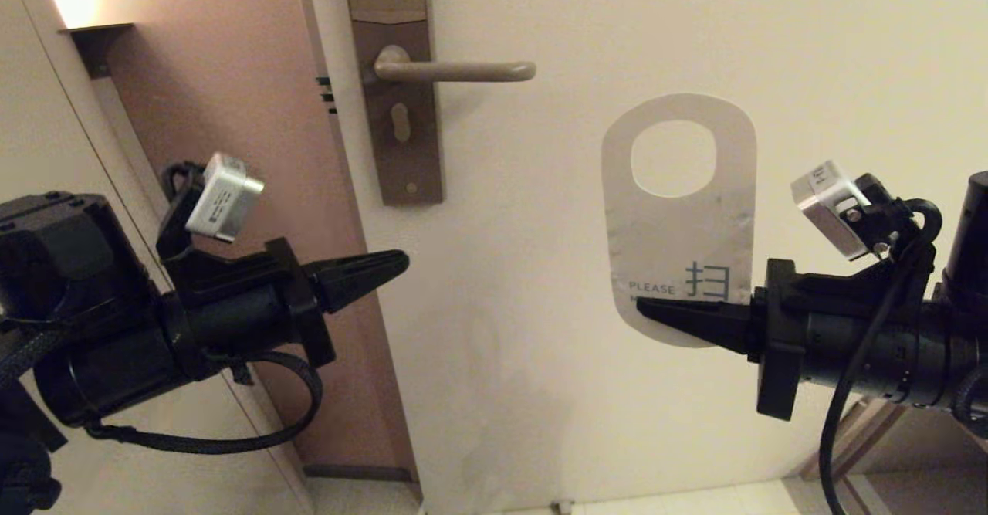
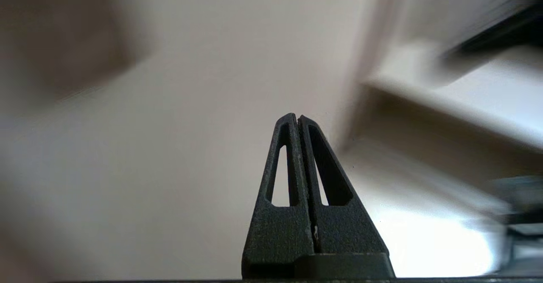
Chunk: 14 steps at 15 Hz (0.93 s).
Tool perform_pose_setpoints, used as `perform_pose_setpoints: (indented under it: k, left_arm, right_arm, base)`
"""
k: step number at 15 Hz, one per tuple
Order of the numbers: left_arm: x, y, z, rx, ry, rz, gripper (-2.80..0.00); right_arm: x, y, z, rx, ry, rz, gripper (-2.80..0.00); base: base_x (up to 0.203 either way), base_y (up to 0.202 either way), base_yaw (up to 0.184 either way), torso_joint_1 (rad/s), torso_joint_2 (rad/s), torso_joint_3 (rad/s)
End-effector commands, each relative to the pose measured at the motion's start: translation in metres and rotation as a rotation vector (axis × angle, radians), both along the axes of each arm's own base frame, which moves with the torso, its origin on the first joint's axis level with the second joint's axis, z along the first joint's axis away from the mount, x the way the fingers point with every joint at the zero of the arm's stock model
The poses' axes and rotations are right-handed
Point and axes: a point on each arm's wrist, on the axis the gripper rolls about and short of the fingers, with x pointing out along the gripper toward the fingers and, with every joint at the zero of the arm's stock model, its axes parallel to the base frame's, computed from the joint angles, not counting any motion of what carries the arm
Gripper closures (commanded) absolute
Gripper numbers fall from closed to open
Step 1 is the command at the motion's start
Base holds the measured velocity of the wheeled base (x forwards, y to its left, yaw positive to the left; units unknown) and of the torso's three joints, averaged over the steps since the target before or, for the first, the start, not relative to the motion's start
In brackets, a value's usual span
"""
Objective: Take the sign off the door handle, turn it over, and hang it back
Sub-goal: Hang the sign back with the other side facing out
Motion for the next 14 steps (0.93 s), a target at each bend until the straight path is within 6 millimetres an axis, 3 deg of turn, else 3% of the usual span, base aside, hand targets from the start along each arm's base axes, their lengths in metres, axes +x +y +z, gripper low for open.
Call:
perform_pose_setpoints:
  k: [1, 6, 11, 14]
  left_arm:
    - [-0.007, 0.017, -0.013, 0.054, -0.002, 0.096, 0.00]
    - [-0.040, 0.074, -0.046, 0.157, 0.060, 0.451, 0.00]
    - [-0.090, 0.097, -0.064, 0.161, 0.073, 0.628, 0.00]
    - [-0.124, 0.100, -0.065, 0.135, 0.044, 0.714, 0.00]
  right_arm:
    - [0.003, 0.002, 0.000, 0.003, -0.013, -0.013, 0.00]
    - [0.016, 0.007, 0.001, 0.030, -0.092, -0.119, 0.00]
    - [0.018, 0.001, 0.004, 0.027, -0.108, -0.199, 0.00]
    - [0.017, -0.002, 0.005, 0.015, -0.130, -0.206, 0.00]
  base:
    - [0.000, 0.000, 0.000, 0.000, 0.00, 0.000]
    - [0.000, 0.000, 0.000, 0.000, 0.00, 0.000]
    - [0.000, 0.000, 0.000, 0.000, 0.00, 0.000]
    - [0.000, 0.000, 0.000, 0.000, 0.00, 0.000]
